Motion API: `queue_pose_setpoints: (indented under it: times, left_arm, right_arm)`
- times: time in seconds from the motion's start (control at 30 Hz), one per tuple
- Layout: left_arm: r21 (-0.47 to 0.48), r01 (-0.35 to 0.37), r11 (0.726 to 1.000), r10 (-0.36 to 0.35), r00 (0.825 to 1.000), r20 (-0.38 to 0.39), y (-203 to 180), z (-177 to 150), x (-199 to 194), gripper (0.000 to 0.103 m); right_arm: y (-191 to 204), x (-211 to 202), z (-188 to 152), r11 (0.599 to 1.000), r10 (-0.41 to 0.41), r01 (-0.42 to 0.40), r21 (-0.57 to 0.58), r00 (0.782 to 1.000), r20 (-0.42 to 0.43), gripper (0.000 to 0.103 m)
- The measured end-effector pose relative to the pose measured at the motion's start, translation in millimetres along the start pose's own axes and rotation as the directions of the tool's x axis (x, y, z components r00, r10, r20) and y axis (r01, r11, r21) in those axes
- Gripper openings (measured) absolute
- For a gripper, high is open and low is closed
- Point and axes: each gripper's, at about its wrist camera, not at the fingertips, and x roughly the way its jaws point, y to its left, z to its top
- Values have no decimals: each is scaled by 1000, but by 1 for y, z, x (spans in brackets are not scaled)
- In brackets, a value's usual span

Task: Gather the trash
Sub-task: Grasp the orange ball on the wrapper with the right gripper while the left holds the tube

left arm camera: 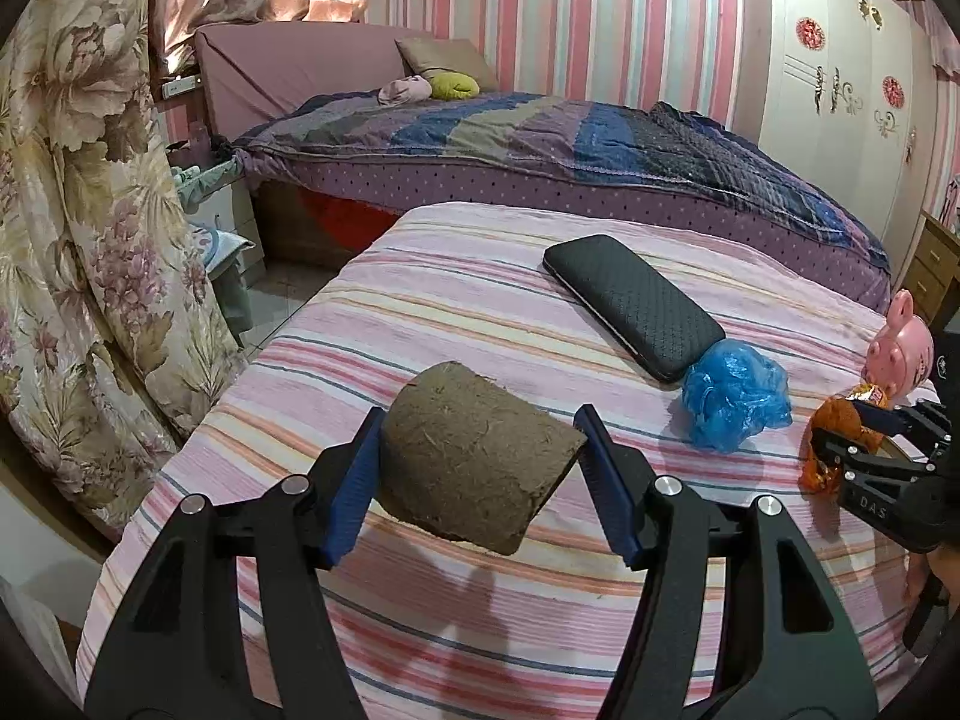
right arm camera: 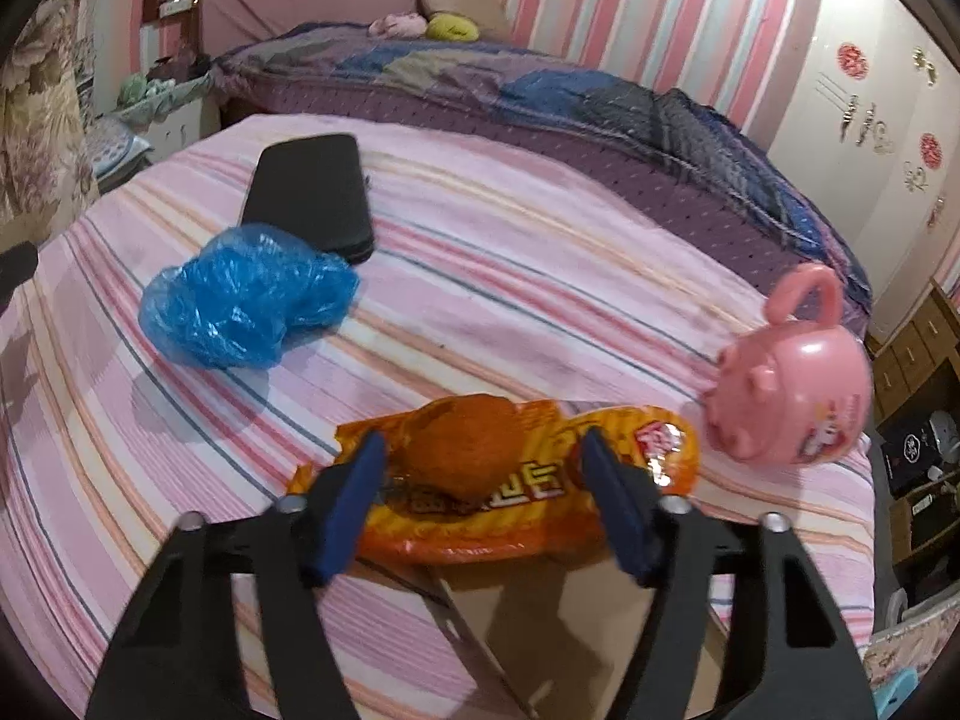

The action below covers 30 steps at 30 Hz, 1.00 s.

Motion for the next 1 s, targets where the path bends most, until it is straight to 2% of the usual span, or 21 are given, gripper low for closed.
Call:
queue_pose_setpoints:
  times: [0.03,0.13,0.2,0.47,0.67,0.83,1.0]
  left_arm:
    - [0,-1,1000,1,1000,-1,0,0,-1,62]
    - [5,0,1000,0,1000,4,-1,0,-4,62]
    - [15,-2,1000,2,1000,9,-3,0,-8,62]
    - [37,16,999,-16,1000,17,-12,-3,-25,62]
    - [83,37,996,-39,999,25,-31,-12,-38,62]
    - [127,66,990,-70,997,28,-59,-25,-50,62]
    - [127,127,984,-130,991,14,-81,-39,-63,62]
  right_arm:
    - [0,3,-3,1000,3,-3,1,1000,0,45]
    - [0,-3,-6,1000,8,-8,-7,1000,19,35]
    - [0,-17,-11,1000,-7,8,-23,998,58,33]
    - [-16,-59,-41,1000,-26,26,5,993,118,32]
    - [-33,-89,-57,998,-49,44,38,991,126,32]
    - [-58,-126,-88,993,-88,77,87,987,131,32]
    - [-78,-138,-121,984,-118,98,145,984,133,32]
